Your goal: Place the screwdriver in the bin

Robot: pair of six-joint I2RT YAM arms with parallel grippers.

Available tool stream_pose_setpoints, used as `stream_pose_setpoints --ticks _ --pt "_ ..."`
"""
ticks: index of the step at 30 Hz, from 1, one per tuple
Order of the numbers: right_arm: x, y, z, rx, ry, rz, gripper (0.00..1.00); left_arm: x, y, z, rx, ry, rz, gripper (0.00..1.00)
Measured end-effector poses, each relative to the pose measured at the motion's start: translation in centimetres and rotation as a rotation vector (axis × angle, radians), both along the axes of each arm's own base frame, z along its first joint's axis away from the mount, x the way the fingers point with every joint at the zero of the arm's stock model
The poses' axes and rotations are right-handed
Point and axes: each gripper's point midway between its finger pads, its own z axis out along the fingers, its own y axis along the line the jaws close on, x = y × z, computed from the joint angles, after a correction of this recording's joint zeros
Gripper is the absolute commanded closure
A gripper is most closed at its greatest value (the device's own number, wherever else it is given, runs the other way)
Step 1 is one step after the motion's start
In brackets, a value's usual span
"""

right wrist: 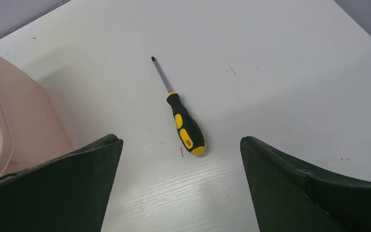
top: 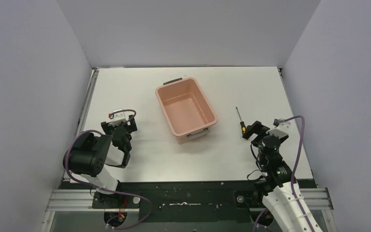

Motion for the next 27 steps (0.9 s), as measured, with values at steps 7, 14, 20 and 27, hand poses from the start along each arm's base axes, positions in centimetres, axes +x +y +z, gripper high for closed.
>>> stream_pose_setpoints --ticks 7,14,20,27 --pt "0.1 0.0 0.1 -0.039 0.024 0.018 0.00 0.0 0.0 0.0 0.000 0.000 0.000 0.03" --pt "3.2 1.1 6.8 -0.116 0.024 0.086 0.00 0.0 0.0 0.0 0.000 0.000 0.000 0.03" --pt "11.0 2.3 15.7 -0.214 0.123 0.105 0.00 0.0 0.0 0.0 0.000 0.000 0.000 0.02" --pt "16.9 1.1 6.0 -0.279 0.569 0.161 0.00 0.0 0.0 0.0 0.000 0.000 0.000 0.03"
